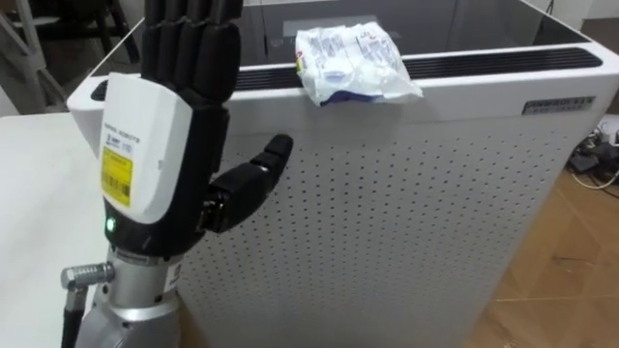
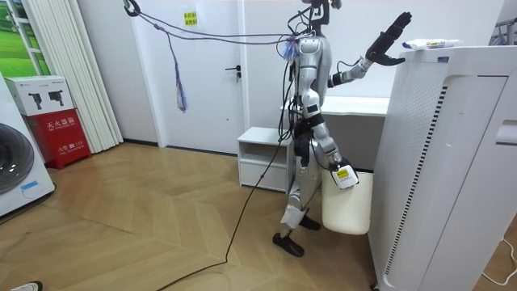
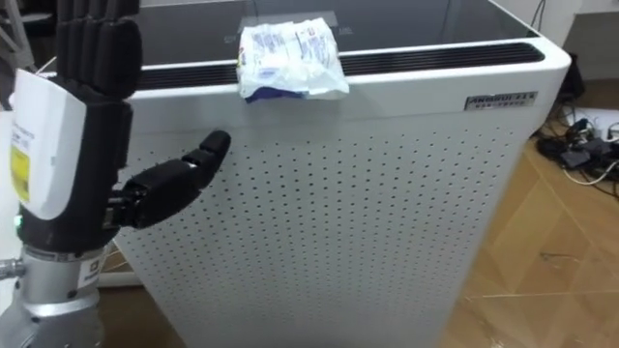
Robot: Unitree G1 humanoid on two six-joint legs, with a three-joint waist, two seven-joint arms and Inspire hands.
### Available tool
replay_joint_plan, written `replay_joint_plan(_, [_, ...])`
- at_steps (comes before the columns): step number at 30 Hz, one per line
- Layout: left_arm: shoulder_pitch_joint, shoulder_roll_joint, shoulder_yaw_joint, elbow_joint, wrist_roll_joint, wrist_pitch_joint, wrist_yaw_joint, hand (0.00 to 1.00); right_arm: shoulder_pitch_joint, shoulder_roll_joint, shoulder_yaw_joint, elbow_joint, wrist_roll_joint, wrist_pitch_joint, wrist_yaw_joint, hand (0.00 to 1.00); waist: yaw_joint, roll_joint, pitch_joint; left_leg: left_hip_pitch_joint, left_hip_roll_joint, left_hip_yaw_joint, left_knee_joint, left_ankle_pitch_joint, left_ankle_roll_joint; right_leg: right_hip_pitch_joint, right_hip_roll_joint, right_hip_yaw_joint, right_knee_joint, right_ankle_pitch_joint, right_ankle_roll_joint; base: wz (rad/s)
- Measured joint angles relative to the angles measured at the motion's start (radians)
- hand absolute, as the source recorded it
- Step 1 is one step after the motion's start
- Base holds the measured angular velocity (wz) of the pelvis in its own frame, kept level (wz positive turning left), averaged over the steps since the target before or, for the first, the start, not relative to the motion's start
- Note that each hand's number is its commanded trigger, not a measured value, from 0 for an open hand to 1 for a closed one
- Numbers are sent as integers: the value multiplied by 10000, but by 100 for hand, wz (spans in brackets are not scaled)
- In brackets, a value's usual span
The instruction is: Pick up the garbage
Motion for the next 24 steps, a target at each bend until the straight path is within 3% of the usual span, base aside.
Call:
replay_joint_plan(10, [164,80,-783,2,10,12,-508,0,9,-40,176,-138,-626,-6,121,100,-344,33,-54,117,41,78,-127,16,-43,109,63,120,-136,54,-22,-2])
replay_joint_plan(24, [158,267,-836,3,19,81,-1163,0,6,-43,166,-222,-1173,-14,240,100,-682,126,-107,307,142,305,-324,48,-91,124,128,343,-163,102,-78,-6])
